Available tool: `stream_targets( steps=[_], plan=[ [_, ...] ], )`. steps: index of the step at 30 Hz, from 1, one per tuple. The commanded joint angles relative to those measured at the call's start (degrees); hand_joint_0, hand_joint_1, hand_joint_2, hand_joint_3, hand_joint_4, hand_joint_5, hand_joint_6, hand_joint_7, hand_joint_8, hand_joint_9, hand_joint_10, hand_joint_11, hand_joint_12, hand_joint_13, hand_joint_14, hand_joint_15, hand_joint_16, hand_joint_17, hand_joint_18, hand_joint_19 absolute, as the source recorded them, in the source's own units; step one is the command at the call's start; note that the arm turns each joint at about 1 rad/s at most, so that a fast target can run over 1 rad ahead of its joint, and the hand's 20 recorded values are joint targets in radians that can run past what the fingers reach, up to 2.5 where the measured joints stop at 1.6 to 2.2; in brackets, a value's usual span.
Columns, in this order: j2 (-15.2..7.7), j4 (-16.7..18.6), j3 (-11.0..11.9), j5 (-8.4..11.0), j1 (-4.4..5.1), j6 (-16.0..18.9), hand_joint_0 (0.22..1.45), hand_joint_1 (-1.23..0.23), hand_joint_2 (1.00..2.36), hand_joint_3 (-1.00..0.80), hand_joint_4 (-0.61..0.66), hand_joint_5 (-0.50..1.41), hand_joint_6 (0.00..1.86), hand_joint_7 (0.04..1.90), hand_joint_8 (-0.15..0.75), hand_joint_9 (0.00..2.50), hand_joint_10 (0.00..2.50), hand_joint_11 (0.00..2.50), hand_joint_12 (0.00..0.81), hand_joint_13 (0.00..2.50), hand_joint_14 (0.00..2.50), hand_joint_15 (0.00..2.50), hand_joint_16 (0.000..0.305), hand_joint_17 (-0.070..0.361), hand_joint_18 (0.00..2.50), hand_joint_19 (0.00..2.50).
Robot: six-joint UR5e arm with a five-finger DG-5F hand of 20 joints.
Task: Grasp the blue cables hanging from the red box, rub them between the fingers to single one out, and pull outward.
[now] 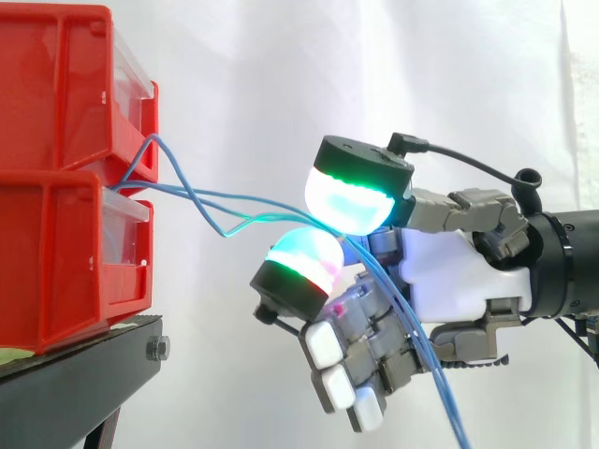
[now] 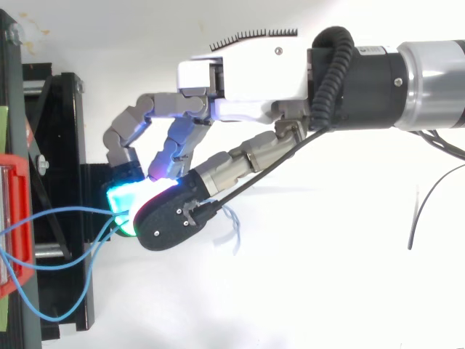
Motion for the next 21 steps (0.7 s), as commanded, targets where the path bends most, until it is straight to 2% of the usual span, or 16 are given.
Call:
stream_targets(
  steps=[1,6,7,10,12,18,21],
  plan=[
    [0.0,-5.1,0.0,-1.02,0.06,2.5,0.53,-0.63,1.01,-0.3,0.06,-0.11,0.81,1.15,0.244,0.97,0.01,0.36,0.371,0.85,0.02,0.61,0.047,0.105,0.7,0.66],
    [0.0,-11.4,0.0,-4.36,0.15,8.0,0.55,-0.66,1.01,-0.29,0.08,-0.11,0.82,1.15,0.245,0.98,0.01,0.37,0.364,0.85,0.02,0.61,0.045,0.102,0.71,0.67],
    [0.0,-13.8,0.0,-5.59,0.06,9.5,0.55,-0.67,1.01,-0.29,0.08,-0.11,0.83,1.15,0.248,0.98,0.01,0.37,0.363,0.85,0.02,0.6,0.045,0.102,0.71,0.67],
    [0.1,-17.3,0.0,-7.17,-0.21,10.3,0.56,-0.68,1.01,-0.29,0.08,-0.11,0.83,1.15,0.247,0.98,0.01,0.38,0.363,0.85,0.02,0.61,0.045,0.101,0.71,0.67],
    [0.7,-19.2,0.0,-7.26,-0.47,10.4,0.56,-0.69,1.01,-0.29,0.09,-0.12,0.84,1.17,0.253,0.98,0.01,0.39,0.363,0.86,0.02,0.61,0.045,0.1,0.71,0.67],
    [2.5,-21.0,0.0,-6.82,-0.47,10.2,0.58,-0.76,1.01,-0.3,0.11,-0.14,0.86,1.13,0.26,0.96,0.01,0.42,0.363,0.85,0.02,0.62,0.044,0.1,0.72,0.66],
    [2.6,-21.0,0.0,-6.56,-0.47,10.3,0.58,-0.78,1.01,-0.35,0.11,-0.14,0.87,1.11,0.262,0.96,0.01,0.44,0.36,0.85,0.02,0.62,0.044,0.099,0.72,0.65]
  ],
)
